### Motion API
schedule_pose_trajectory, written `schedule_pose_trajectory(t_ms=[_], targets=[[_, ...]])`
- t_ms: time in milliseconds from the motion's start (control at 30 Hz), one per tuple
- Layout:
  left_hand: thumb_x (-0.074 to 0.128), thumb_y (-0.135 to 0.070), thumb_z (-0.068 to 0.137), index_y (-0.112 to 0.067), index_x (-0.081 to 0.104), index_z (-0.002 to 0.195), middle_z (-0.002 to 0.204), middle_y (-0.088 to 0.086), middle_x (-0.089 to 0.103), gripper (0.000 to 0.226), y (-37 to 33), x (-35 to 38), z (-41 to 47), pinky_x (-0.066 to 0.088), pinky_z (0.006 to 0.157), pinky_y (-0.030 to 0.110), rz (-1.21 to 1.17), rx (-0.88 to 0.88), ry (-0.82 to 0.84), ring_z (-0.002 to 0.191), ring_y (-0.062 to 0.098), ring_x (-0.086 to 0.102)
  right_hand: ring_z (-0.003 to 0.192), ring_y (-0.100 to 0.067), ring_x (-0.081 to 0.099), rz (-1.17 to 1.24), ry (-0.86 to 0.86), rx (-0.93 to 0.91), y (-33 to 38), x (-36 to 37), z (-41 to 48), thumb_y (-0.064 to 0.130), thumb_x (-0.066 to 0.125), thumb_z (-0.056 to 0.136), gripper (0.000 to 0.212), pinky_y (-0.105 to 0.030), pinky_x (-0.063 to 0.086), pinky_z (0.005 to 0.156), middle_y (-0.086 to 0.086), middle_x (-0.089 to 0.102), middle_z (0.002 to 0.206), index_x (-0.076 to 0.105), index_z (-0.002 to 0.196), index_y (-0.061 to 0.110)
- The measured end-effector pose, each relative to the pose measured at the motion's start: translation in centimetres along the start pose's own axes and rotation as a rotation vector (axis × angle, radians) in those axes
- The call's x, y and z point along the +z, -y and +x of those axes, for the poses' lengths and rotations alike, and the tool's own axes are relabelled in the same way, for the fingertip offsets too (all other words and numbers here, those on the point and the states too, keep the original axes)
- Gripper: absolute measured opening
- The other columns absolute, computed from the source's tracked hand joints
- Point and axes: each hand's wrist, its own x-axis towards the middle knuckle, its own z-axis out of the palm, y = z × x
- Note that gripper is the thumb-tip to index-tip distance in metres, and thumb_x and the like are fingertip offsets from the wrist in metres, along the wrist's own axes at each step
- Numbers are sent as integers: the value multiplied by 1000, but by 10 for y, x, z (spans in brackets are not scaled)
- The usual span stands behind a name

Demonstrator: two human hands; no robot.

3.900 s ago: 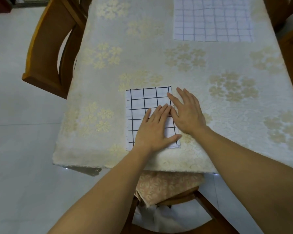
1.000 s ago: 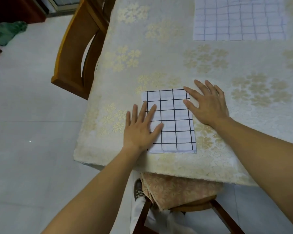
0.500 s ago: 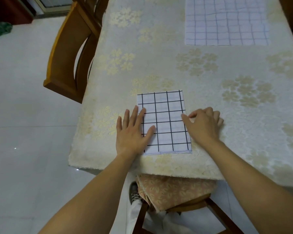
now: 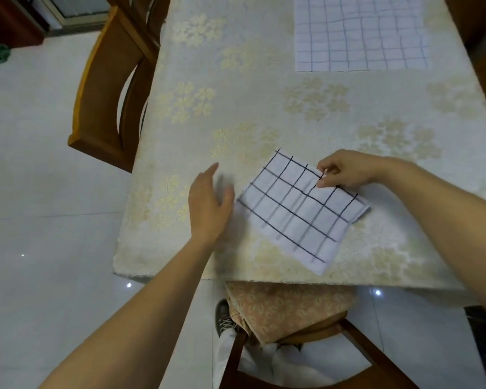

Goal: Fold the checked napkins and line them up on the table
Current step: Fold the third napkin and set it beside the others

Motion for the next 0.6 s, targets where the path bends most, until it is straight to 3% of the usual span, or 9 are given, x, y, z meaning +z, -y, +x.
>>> schedule_pose_trajectory(t_ms=[67,133,233,300,367,467,600], targets=[[55,-29,105,-18,55,143,145,1,57,40,-20,2,13,34,119,50,105,175,-1,142,26,43,54,-6,39,-141,102,-28,7,-13,5,28,73,92,34,-25,33,59,9,46,60,51,67,25],[56,-26,104,-18,60,137,138,2,62,34,-40,15,28,36,117,46,187,319,130,137,25,48,63,-6,49,-220,159,-17,14,-17,14,28,73,92,26,-19,37,61,12,55,68,55,73,31],[61,-29,103,-17,59,141,143,3,60,40,-59,46,41,34,116,41,357,483,353,135,26,49,81,-11,61,-200,88,-27,18,-8,22,31,73,92,9,-23,42,71,11,66,85,64,94,33],[60,-38,102,-20,55,145,146,3,56,46,-65,64,47,32,114,40,426,487,417,135,27,47,88,-11,62,-144,-100,-38,12,1,23,32,73,91,18,-26,41,77,7,67,91,67,108,32],[59,-40,102,-23,57,143,141,5,56,44,-66,77,52,37,107,40,467,457,417,129,28,48,88,-9,60,-39,-271,-21,2,11,18,36,75,88,24,-27,40,77,7,65,90,66,110,30],[63,-39,100,-27,62,129,124,3,60,32,-62,85,59,37,96,36,467,419,346,118,28,50,91,-9,58,44,-273,103,-20,17,2,47,78,83,28,-28,41,78,9,63,98,66,100,28],[66,-39,98,-24,63,123,122,1,61,29,-57,86,60,31,92,32,417,321,320,115,27,50,106,-14,59,294,-284,251,-47,17,-30,32,83,82,35,-30,44,88,2,66,111,68,109,17]])
